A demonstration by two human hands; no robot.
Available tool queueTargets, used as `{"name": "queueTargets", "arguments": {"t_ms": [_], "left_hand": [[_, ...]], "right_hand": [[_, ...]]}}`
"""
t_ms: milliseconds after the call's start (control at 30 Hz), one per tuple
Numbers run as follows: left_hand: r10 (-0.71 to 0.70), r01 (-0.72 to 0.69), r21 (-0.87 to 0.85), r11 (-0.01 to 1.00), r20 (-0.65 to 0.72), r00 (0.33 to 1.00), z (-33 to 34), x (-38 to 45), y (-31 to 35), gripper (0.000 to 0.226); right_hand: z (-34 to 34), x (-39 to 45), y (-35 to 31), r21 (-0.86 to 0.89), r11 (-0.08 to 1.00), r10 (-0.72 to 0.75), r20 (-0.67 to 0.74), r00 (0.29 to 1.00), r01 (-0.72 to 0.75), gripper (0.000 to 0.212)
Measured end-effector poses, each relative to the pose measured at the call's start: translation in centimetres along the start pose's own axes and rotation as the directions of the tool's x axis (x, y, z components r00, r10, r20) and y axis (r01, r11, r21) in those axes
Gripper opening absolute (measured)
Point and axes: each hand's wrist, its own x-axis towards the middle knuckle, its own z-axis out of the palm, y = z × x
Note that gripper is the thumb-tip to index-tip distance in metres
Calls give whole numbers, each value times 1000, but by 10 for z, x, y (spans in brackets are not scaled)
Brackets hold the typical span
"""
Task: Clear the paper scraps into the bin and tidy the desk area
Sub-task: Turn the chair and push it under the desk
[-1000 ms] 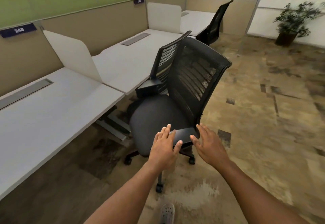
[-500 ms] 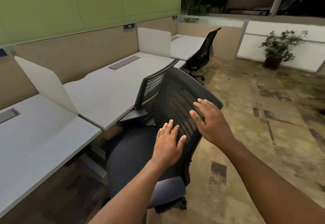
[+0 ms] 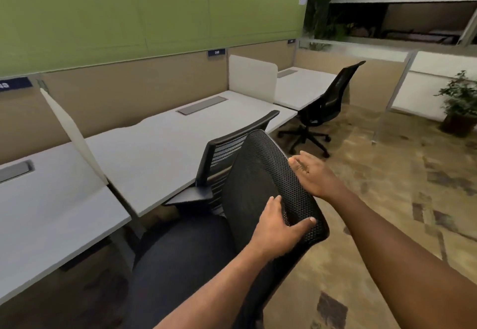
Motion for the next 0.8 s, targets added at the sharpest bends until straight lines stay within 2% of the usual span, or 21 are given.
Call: {"name": "queueTargets", "arguments": {"t_ms": [100,200,300,400,600,800], "left_hand": [[-92,92,19,996,-22,996,21,22,15,119],[-201,213,97,972,-124,972,39,37,34,118],[-337,400,249,882,-259,905,53,49,53,112],[-386,511,345,787,-369,845,58,59,67,106],[-393,584,312,749,-501,771,67,47,75,87],[-323,552,316,771,-553,768,80,4,71,60]], "right_hand": [[11,34,19,62,996,-67,52,996,64,54],[19,70,41,95,989,-126,165,978,111,57],[28,102,55,114,978,-197,220,955,175,55],[35,124,54,142,965,-249,218,944,222,52],[45,120,54,237,942,-282,179,943,236,47],[41,76,57,279,935,-267,144,953,219,49]]}}
